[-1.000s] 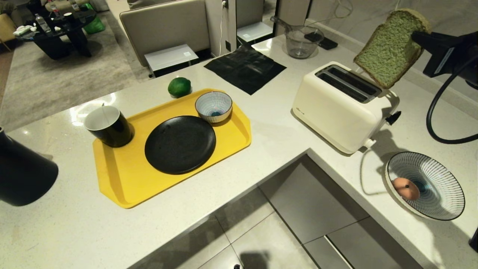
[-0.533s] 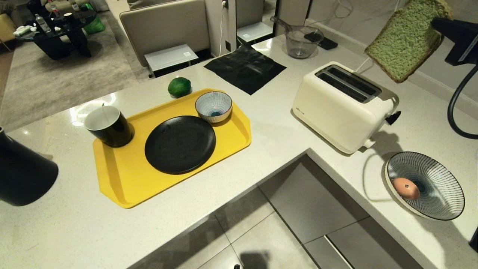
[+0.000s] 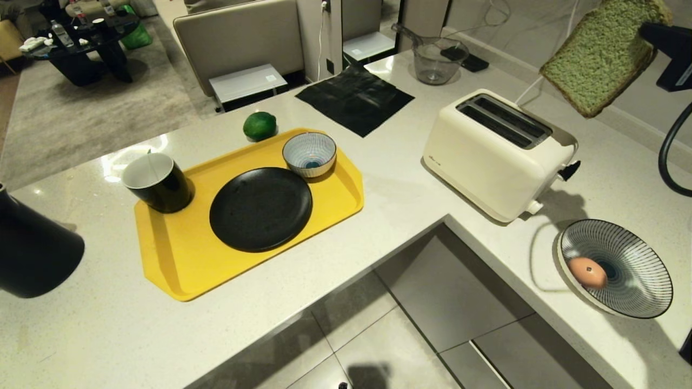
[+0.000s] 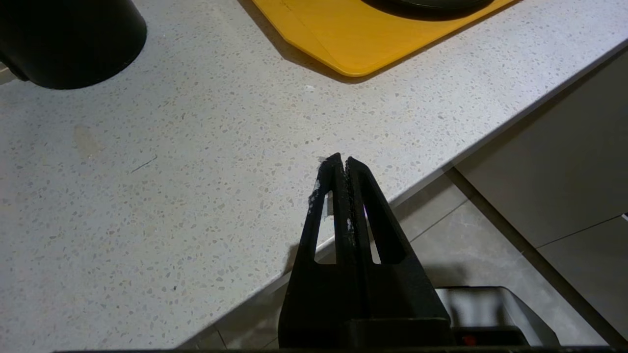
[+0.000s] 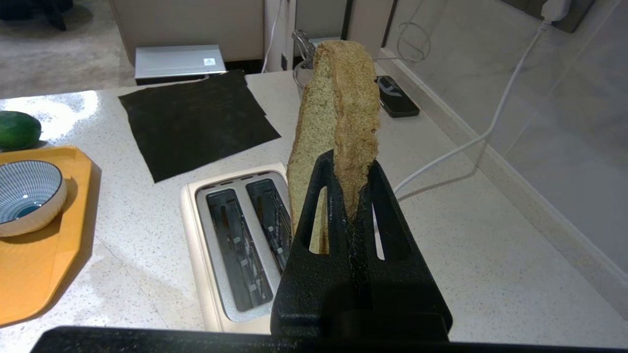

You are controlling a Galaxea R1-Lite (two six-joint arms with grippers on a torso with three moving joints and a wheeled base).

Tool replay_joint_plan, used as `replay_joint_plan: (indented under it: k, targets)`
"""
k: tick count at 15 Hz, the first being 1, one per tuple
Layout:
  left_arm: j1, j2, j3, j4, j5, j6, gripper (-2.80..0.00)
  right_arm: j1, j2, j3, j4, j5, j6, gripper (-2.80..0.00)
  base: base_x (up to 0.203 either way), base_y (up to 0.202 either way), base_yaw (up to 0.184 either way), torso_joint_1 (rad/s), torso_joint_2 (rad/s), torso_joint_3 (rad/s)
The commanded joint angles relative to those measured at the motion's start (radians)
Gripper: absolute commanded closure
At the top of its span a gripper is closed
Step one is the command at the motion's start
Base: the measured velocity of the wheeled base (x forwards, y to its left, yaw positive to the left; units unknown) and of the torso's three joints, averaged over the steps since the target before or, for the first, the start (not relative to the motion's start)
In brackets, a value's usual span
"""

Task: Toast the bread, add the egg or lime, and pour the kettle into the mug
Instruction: Put the baked bread on a plate

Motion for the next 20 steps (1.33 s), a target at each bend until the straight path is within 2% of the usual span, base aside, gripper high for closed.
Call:
replay_joint_plan:
  k: [1,11,17,20]
  targets:
    - [0.000,0.000,0.000,-0.001,0.000,0.000,0.00,-0.001,-0.005,0.003,-0.004,0.002,-0.001,0.00,0.000,0.000,0.000,0.000,0.00,0.000]
    - [0.000,0.000,0.000,-0.001,0.000,0.000,0.00,-0.003,-0.019,0.017,-0.004,0.002,-0.011,0.00,0.000,0.000,0.000,0.000,0.00,0.000]
    - [0.000,0.000,0.000,-0.001,0.000,0.000,0.00,-0.003,-0.012,0.017,-0.004,0.003,-0.011,0.00,-0.174,0.000,0.000,-0.002,0.00,0.000]
    - [0.000,0.000,0.000,-0.001,0.000,0.000,0.00,-0.003,-0.011,0.015,-0.004,0.003,-0.011,0.00,-0.020,0.000,0.001,-0.001,0.00,0.003]
